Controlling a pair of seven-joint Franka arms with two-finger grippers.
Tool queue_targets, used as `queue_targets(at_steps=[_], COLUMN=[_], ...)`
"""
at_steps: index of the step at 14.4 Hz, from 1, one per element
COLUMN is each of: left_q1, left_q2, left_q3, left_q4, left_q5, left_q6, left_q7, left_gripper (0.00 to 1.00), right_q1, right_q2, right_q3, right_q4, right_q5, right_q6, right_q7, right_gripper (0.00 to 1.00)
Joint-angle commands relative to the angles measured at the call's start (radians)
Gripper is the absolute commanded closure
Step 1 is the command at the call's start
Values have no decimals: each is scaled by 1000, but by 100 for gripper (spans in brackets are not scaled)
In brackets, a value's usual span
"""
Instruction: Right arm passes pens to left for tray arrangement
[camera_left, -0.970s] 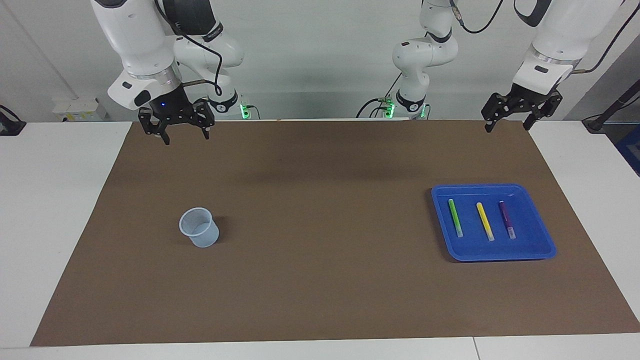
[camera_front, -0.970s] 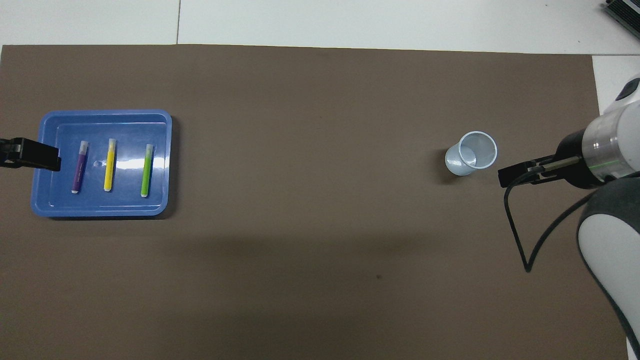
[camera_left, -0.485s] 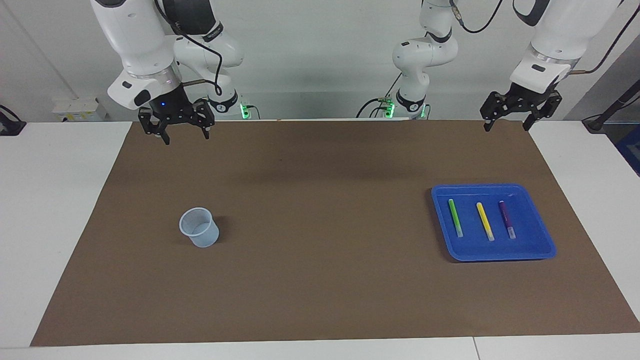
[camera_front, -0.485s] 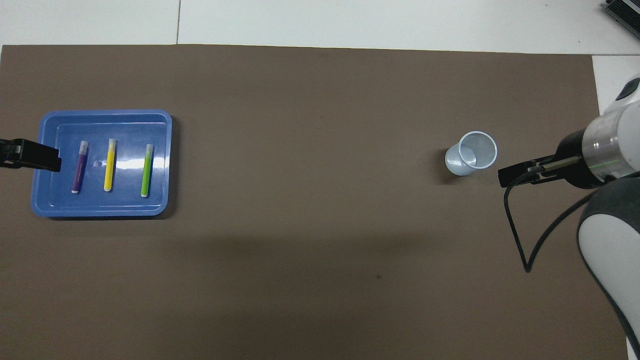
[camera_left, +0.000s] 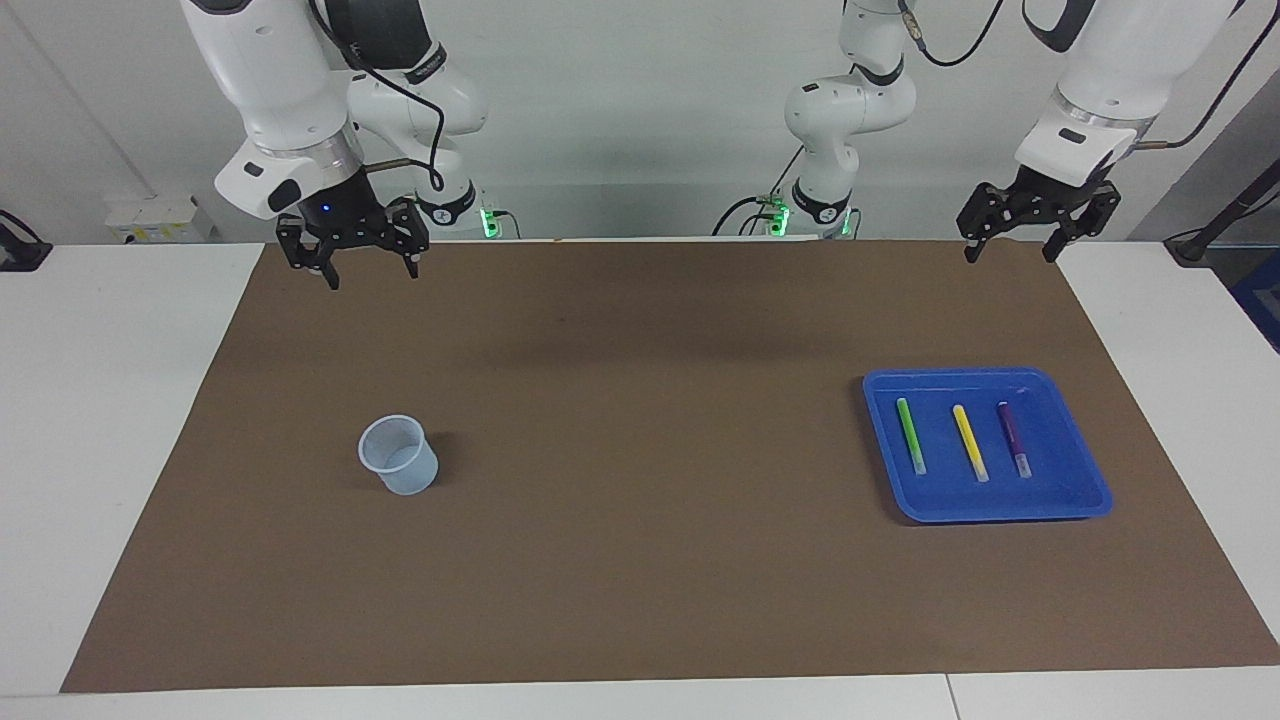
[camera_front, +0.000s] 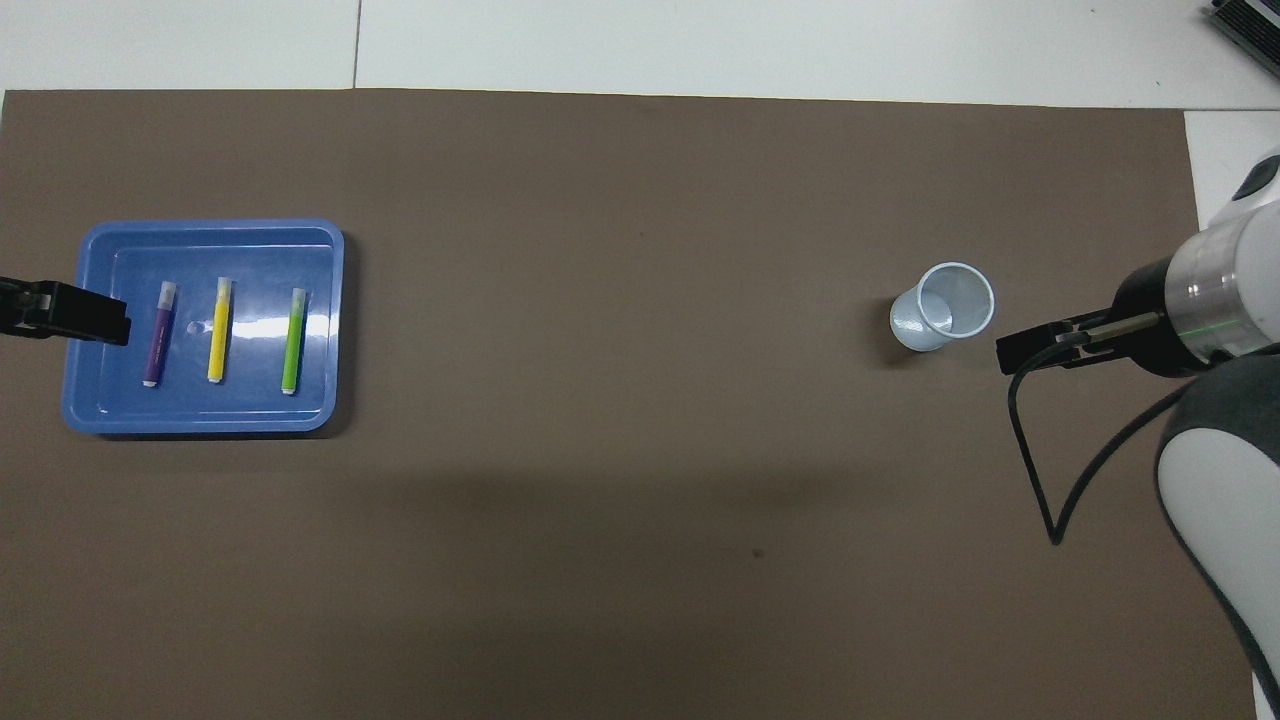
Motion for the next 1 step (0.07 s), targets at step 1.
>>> queue_targets(at_steps=[1], left_q1=[0], left_q2=[-33], left_q3=[14], left_q4=[-34], left_q5=[-15], left_q6=[0], left_q7=[14], left_gripper=[0], right_q1=[-2], right_q2=[1], right_q3=[-1], right_q4=[7], right_q5=[4], right_q6=[-2], right_q7=[-9], right_gripper=[0])
